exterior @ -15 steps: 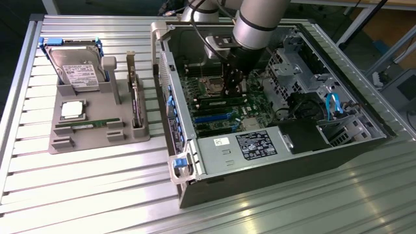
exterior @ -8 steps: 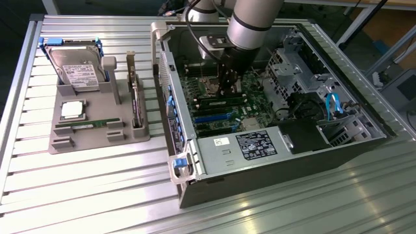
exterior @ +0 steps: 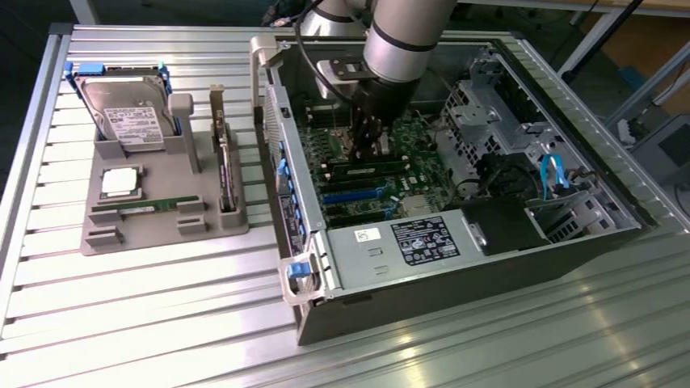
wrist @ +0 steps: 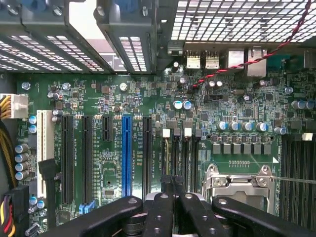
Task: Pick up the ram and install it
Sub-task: 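Press down the ram until it locks into place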
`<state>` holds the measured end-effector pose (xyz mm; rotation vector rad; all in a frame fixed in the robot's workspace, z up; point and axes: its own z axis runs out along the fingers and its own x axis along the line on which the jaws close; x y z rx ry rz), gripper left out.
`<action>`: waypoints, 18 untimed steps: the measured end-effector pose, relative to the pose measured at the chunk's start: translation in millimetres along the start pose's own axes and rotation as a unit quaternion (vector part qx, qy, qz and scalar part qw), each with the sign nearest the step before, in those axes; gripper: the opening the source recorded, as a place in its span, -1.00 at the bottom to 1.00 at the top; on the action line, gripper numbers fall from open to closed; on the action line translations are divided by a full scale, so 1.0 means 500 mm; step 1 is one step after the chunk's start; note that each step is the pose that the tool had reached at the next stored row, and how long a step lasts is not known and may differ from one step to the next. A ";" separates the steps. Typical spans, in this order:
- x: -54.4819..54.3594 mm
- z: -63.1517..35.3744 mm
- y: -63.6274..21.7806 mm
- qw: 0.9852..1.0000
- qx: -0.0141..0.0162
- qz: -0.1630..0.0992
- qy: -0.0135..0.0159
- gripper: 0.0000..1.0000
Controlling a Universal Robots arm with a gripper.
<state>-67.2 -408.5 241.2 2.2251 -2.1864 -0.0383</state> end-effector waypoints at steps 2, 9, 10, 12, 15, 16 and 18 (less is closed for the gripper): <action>0.000 0.000 0.000 1.000 0.000 0.000 0.000 -0.80; 0.004 0.000 0.001 1.000 0.000 0.000 0.000 -0.80; 0.004 0.000 0.001 1.000 0.000 0.000 0.000 -0.80; 0.004 0.000 0.001 1.000 0.000 0.000 0.000 -0.80; 0.004 0.001 0.001 1.000 0.000 0.000 0.000 -0.80; 0.004 0.002 0.001 1.000 0.000 0.000 0.000 -0.80; 0.004 0.005 0.001 1.000 0.000 0.000 0.000 -0.80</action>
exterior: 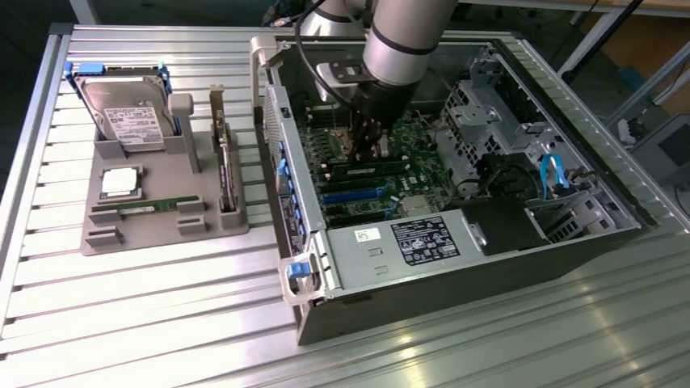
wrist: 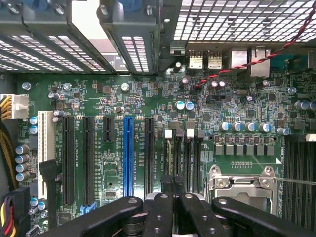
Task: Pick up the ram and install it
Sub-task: 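Press down the ram until it locks into place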
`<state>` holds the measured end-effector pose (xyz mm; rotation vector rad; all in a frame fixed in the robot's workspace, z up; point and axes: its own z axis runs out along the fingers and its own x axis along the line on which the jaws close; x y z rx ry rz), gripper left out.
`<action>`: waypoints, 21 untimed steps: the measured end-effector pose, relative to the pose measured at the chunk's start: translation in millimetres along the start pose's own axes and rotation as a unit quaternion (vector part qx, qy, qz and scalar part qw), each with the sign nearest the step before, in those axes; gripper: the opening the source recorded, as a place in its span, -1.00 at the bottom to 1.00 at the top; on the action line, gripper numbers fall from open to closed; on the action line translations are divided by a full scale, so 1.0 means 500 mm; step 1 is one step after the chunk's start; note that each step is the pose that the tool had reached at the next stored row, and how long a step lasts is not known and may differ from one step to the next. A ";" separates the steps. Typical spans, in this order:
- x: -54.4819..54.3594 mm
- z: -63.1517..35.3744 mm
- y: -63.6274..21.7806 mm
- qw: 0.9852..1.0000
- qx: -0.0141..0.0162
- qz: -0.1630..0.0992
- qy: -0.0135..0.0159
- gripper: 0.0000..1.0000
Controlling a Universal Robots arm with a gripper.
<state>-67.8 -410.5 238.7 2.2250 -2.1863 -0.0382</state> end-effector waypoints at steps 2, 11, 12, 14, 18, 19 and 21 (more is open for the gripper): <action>0.000 0.001 0.000 1.000 0.000 0.000 0.000 -0.80; 0.000 0.005 0.000 1.000 0.000 0.000 0.000 -0.80; 0.000 0.005 0.000 1.000 0.000 0.000 0.000 -0.80; 0.000 0.006 0.000 1.000 0.000 0.000 0.000 -0.80; 0.000 0.009 0.002 1.000 0.000 0.000 0.000 -0.80; 0.000 0.009 0.003 1.000 0.000 0.000 0.000 -0.80; 0.000 0.009 0.003 1.000 0.000 0.000 0.000 -0.80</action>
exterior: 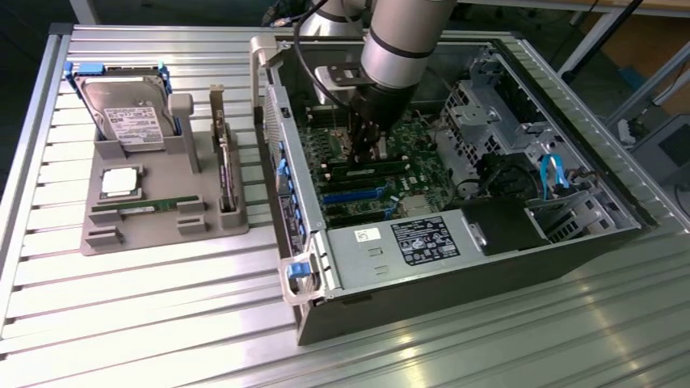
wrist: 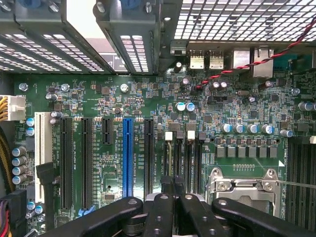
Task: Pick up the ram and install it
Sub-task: 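Press down the ram until it locks into place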
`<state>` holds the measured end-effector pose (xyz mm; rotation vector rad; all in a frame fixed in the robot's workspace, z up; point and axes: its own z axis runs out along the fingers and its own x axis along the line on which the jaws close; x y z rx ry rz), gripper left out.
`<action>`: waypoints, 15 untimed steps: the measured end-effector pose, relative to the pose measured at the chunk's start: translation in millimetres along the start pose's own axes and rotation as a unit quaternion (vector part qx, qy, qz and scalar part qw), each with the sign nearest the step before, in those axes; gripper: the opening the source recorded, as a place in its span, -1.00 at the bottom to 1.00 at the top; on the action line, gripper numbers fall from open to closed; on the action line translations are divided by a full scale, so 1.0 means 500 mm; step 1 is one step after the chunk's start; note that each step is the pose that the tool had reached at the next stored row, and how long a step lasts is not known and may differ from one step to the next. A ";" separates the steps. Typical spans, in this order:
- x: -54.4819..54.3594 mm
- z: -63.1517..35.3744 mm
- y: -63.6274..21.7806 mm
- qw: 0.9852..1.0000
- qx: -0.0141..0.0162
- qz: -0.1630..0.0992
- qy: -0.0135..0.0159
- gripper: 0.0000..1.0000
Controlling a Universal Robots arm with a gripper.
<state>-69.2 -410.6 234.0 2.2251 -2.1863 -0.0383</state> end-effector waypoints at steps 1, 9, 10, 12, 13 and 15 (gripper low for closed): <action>0.000 0.000 0.000 1.000 0.000 0.000 0.000 -0.80; 0.000 0.003 0.000 1.000 0.000 0.000 0.000 -0.80; 0.000 0.003 0.000 1.000 0.000 0.000 0.000 -0.80; 0.000 0.003 0.000 1.000 0.000 0.000 0.000 -0.80; 0.000 0.004 0.000 1.000 0.000 0.000 0.000 -0.80; 0.001 0.005 0.000 1.000 0.000 0.000 0.000 -0.80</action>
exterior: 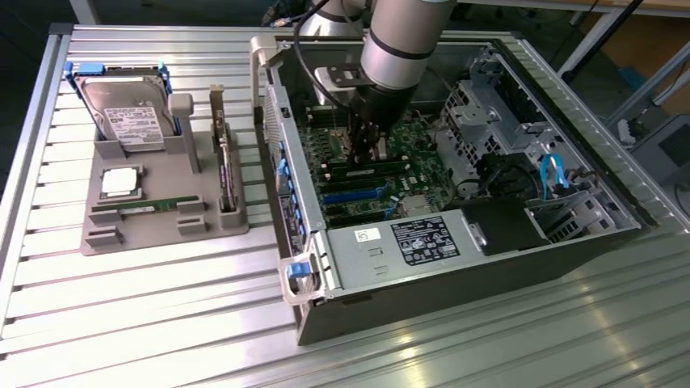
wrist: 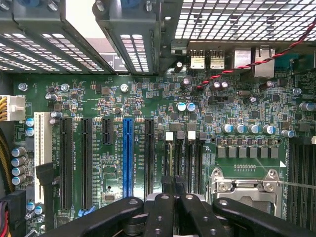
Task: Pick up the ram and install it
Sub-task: 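Press down the ram until it locks into place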
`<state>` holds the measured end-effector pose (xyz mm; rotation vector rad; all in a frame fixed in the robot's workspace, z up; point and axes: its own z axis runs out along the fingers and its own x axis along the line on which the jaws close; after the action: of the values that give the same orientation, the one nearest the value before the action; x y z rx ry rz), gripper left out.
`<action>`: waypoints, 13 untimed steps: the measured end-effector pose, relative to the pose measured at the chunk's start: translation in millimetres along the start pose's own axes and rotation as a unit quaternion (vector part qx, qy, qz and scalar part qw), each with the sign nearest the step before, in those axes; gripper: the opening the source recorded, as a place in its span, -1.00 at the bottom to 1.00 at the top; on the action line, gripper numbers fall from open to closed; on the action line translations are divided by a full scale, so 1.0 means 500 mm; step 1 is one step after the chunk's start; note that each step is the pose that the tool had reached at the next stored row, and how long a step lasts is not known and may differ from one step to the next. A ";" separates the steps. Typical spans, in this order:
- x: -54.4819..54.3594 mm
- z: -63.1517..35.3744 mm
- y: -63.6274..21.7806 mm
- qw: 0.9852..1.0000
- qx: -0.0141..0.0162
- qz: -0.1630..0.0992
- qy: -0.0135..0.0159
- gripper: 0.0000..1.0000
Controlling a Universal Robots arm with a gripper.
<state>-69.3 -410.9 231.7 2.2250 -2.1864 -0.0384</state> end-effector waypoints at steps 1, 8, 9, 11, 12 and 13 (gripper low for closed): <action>0.000 0.000 0.000 1.000 0.000 0.000 0.000 -0.80; 0.000 0.000 0.000 1.000 0.000 0.000 0.000 -0.80; 0.000 -0.002 0.000 1.000 0.000 0.000 0.000 -0.80; 0.000 -0.006 0.000 1.000 0.000 0.000 0.000 -0.80; 0.000 -0.009 0.000 1.000 0.000 0.000 0.001 -0.80; 0.000 -0.011 0.000 1.000 0.000 0.000 0.001 -0.80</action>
<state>-69.1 -410.9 237.2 2.2240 -2.1853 -0.0358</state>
